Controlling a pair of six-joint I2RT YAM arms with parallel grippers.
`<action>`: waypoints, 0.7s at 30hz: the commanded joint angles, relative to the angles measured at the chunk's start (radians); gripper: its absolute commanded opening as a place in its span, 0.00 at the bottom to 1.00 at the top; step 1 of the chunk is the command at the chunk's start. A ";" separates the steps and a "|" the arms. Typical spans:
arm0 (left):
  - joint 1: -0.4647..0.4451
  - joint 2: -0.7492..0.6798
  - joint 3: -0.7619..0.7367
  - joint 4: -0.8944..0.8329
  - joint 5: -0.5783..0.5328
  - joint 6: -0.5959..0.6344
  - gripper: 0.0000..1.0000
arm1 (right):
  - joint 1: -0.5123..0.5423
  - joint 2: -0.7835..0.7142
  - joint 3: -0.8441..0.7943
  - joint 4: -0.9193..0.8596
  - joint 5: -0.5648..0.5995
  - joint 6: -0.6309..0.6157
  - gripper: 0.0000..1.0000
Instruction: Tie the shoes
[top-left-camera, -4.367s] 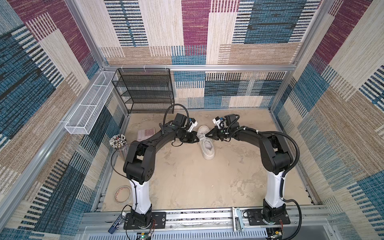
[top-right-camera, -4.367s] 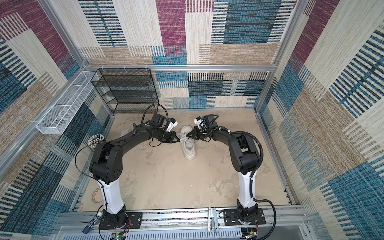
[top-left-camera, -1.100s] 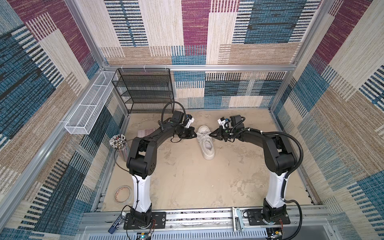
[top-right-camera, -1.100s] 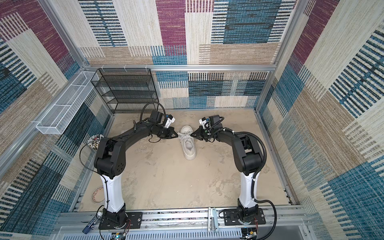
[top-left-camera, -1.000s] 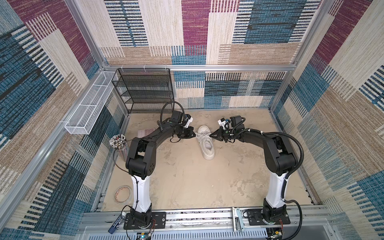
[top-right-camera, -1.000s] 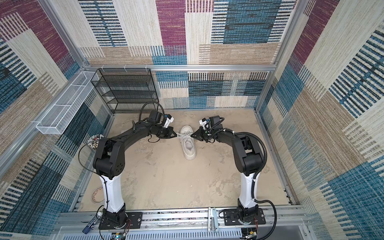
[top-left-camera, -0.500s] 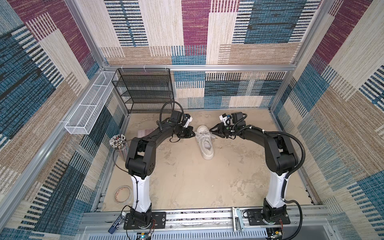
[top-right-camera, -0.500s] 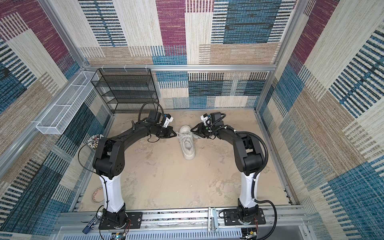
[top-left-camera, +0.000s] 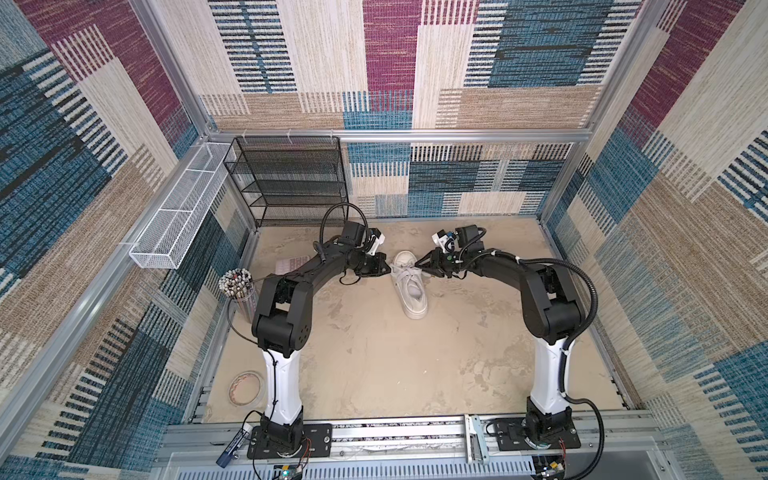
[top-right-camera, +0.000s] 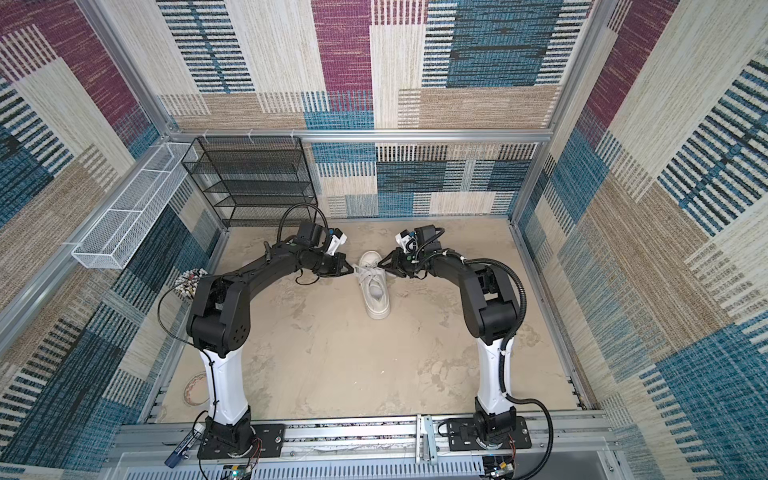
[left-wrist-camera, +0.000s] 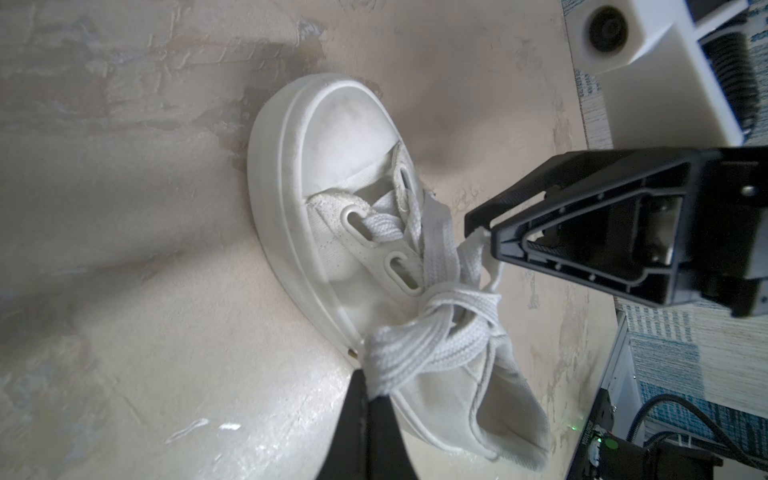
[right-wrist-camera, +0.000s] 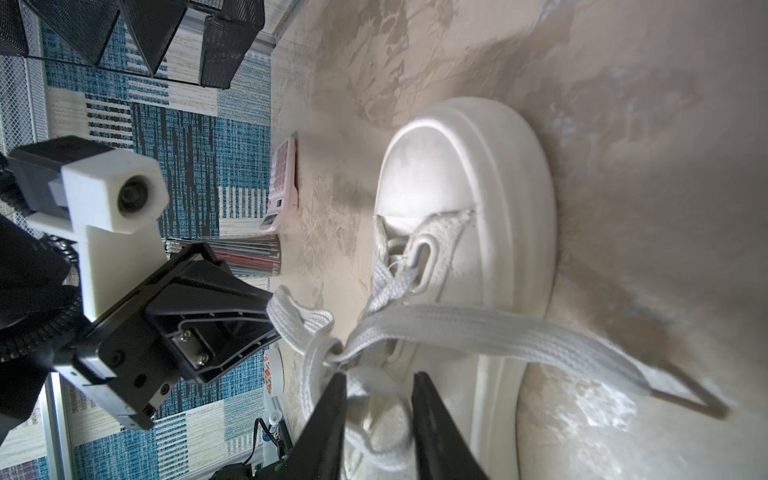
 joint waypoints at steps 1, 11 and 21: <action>0.000 -0.005 0.005 0.006 0.011 -0.019 0.00 | 0.002 -0.002 -0.006 0.022 -0.014 -0.003 0.19; 0.010 -0.037 -0.009 0.007 -0.063 -0.016 0.00 | 0.001 -0.074 -0.078 0.036 0.049 0.006 0.00; 0.011 -0.096 -0.058 0.009 -0.192 -0.001 0.00 | 0.001 -0.094 -0.118 0.049 0.059 0.015 0.00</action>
